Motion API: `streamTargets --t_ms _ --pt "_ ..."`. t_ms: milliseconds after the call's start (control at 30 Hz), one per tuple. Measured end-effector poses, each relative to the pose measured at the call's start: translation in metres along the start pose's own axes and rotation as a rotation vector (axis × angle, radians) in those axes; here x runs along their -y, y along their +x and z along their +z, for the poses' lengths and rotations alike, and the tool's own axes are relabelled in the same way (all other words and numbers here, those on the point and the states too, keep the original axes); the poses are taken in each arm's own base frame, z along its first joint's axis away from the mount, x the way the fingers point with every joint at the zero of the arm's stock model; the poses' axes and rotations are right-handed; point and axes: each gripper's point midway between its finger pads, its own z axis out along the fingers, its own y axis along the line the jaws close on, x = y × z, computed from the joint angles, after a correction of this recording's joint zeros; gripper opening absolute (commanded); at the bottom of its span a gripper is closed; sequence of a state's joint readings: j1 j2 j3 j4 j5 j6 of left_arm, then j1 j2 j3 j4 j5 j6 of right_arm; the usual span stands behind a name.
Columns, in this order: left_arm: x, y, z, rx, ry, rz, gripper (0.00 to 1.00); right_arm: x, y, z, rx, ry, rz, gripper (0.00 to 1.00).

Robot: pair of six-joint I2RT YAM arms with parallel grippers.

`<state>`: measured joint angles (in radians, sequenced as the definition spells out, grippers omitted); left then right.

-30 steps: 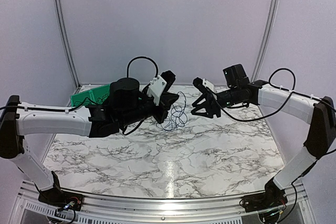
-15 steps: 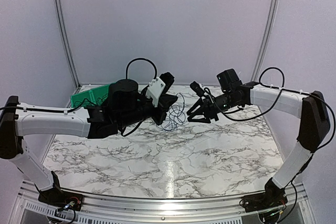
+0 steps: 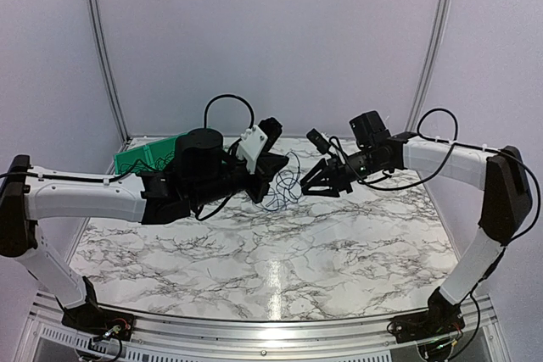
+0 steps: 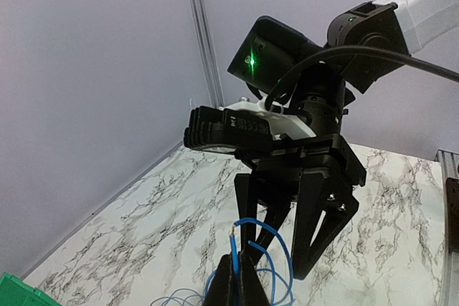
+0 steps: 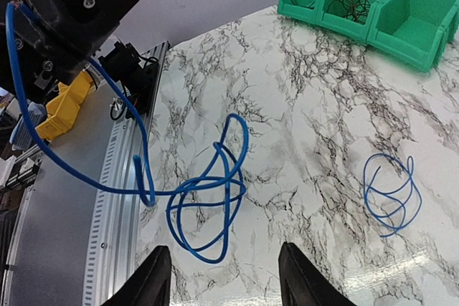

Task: Untangle the cables

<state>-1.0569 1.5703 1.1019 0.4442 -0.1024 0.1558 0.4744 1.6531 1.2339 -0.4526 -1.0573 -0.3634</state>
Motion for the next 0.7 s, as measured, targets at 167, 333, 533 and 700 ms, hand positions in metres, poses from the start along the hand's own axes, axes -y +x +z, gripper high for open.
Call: streamTargets --t_ms 167,333,533,700 --pt "0.001 0.000 0.000 0.002 0.008 -0.010 0.00 -0.006 0.002 0.007 -0.004 -0.037 0.013 0.40" --pt "0.002 -0.002 0.000 0.010 0.015 -0.019 0.00 -0.011 0.001 0.013 -0.003 -0.066 0.026 0.11" --pt "0.002 -0.002 -0.001 0.013 0.013 -0.019 0.00 -0.003 0.001 0.012 0.000 -0.044 0.047 0.00" --pt "-0.005 -0.010 -0.021 0.033 -0.018 -0.009 0.00 0.026 -0.001 -0.003 0.021 0.069 0.061 0.00"
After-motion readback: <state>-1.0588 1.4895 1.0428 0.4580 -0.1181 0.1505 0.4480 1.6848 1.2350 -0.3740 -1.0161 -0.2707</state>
